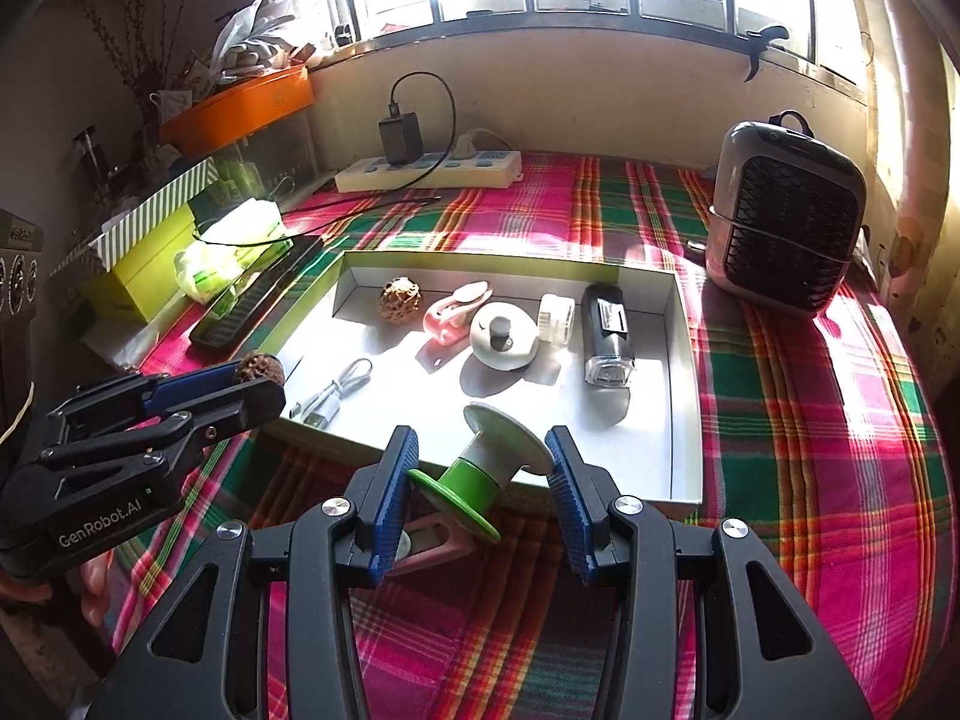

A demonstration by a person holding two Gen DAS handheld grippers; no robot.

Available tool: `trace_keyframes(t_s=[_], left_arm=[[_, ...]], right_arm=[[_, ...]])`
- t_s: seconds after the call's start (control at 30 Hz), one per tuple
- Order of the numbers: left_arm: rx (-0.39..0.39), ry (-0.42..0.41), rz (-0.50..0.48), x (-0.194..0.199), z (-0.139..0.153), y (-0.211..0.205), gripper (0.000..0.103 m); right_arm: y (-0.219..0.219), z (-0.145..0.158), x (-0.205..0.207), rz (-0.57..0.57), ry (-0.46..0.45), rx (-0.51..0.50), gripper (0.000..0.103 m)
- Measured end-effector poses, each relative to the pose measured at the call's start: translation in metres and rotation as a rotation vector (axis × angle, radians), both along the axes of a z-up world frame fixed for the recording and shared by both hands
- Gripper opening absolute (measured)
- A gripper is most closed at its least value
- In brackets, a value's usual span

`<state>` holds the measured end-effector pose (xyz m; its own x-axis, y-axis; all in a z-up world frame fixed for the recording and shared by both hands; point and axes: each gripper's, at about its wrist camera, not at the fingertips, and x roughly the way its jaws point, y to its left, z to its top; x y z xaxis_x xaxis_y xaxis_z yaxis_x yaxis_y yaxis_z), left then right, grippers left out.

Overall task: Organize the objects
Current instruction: 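Lift and carry the walnut and green spool over the white box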

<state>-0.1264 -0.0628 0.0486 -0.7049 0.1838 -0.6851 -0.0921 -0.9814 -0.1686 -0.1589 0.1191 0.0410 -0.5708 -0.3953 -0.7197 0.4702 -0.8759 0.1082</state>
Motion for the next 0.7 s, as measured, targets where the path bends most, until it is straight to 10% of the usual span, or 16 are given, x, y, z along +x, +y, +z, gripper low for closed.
trace_keyframes(t_s=[0.7], left_arm=[[-0.025,-0.044,0.007,-0.063,-0.014,-0.009,0.027]], right_arm=[[-0.038,-0.016,-0.040,0.060,-0.042,0.051,0.045]])
